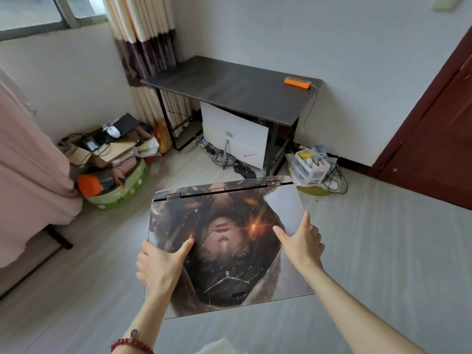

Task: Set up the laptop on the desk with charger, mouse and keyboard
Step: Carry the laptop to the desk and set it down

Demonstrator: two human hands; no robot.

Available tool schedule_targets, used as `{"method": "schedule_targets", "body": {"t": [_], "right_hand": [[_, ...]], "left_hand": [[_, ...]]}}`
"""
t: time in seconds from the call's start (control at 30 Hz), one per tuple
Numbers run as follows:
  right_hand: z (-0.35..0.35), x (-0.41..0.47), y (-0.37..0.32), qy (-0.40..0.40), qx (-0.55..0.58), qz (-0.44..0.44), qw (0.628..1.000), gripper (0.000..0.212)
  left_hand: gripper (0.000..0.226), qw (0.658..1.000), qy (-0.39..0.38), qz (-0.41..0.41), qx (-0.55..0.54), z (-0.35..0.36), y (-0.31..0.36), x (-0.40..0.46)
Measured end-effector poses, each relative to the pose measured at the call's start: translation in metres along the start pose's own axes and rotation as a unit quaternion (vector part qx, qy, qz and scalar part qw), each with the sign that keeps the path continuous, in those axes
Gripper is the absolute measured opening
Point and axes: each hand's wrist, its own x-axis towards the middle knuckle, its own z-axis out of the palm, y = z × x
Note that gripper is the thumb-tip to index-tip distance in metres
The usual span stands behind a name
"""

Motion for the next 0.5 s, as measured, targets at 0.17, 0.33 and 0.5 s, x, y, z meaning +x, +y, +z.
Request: {"method": "schedule_targets", "body": {"t": [0.17,0.33,0.5], "right_hand": [[0.034,0.106,-0.095,-0.001,0.018,-0.021,1.000,0.087],[0.073,0.204,-0.185,0.008,0.015,-0.014,1.000,0.088],[0.097,0.301,-0.264,0.015,0.000,-0.015,1.000,0.090]], "left_hand": [[0.095,1.000,-0.001,0.005,-0.018,0.026,0.056,0.122],[0.093,0.999,-0.022,0.001,-0.029,0.052,0.114,0.252],[0.098,0.999,-0.033,0.018,-0.008,0.071,0.184,0.365]]}}
